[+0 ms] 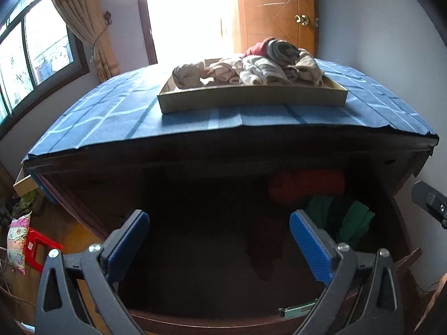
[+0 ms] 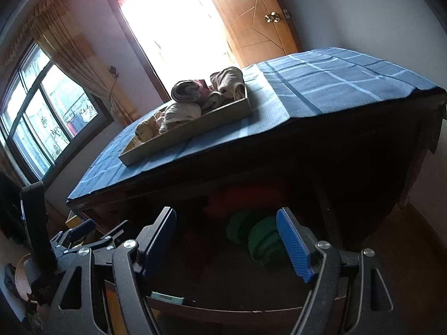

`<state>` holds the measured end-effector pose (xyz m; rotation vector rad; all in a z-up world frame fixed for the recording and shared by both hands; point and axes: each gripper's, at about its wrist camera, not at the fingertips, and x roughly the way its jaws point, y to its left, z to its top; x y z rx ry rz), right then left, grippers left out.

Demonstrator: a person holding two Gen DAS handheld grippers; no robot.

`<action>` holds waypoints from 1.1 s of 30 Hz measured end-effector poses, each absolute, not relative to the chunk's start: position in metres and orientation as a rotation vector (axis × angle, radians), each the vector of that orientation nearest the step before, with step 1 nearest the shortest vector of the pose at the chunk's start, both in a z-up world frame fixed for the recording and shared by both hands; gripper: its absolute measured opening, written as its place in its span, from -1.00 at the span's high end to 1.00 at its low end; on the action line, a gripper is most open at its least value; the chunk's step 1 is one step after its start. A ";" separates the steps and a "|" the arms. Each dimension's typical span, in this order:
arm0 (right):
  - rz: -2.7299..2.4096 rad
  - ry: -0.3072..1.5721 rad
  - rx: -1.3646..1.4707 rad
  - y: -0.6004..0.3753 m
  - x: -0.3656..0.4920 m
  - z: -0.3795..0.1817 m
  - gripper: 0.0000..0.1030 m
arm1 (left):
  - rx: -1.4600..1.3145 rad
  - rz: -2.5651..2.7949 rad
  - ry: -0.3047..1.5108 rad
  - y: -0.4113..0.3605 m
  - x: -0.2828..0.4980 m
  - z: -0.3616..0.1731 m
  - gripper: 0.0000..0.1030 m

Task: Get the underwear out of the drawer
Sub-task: 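Move both open tools back down into the open drawer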

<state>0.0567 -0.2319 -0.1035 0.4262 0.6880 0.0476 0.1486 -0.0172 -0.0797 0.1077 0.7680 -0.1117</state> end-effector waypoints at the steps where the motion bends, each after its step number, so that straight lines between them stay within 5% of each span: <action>1: 0.045 0.690 0.426 -0.234 0.056 -0.105 -0.49 | 0.109 -0.116 0.774 -0.018 0.149 -0.082 -0.99; 17: 0.014 0.810 0.411 -0.267 0.062 -0.153 -0.49 | 0.145 -0.203 0.920 -0.028 0.168 -0.119 -0.99; 33: 0.196 1.158 0.107 -0.225 0.164 -0.197 -0.48 | 0.152 -0.139 0.959 0.019 0.184 -0.119 -0.99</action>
